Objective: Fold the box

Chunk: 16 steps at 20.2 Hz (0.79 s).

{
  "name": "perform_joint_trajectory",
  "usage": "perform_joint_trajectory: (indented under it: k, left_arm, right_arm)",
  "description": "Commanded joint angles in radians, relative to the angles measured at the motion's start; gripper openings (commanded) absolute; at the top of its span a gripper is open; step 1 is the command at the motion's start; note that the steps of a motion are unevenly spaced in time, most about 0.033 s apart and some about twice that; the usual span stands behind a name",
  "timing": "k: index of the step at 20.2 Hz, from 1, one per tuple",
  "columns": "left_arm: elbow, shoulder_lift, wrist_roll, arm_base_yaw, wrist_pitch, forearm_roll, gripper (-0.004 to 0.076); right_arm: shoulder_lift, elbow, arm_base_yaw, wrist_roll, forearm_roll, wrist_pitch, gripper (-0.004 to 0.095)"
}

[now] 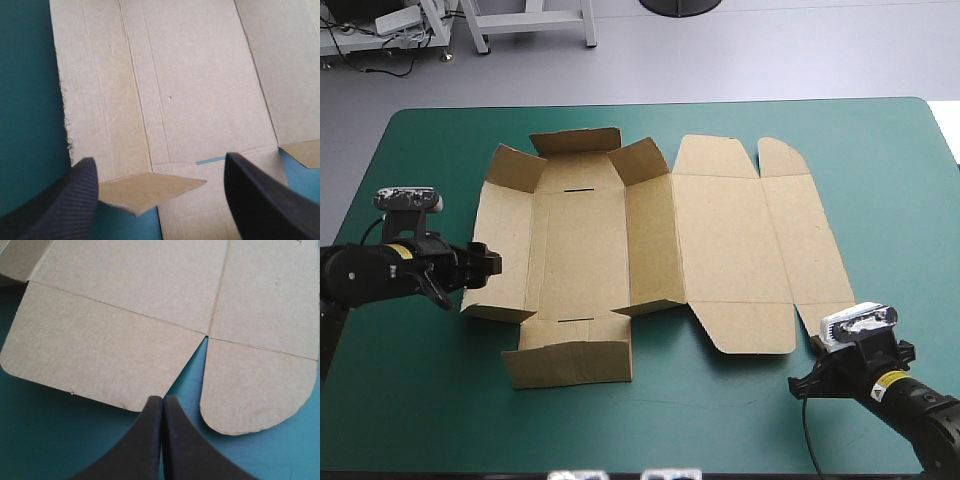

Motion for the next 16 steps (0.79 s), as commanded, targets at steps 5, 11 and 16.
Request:
perform_joint_trajectory:
  k: [5,11,16]
  left_arm:
    - [-0.071,0.156,0.210,0.245,0.059,-0.354,0.0514]
    - [-0.079,0.325,0.339,0.378,0.109,-0.370,0.0514]
    - [-0.123,0.441,0.440,0.422,0.188,-0.462,0.0513]
  right_arm:
    - [0.000,-0.029,-0.006,0.000,0.007,-0.057,-0.0025]
    - [0.000,-0.029,-0.006,0.000,0.007,-0.023,-0.0025]
    - [0.000,-0.029,-0.006,0.000,0.008,-0.002,-0.0025]
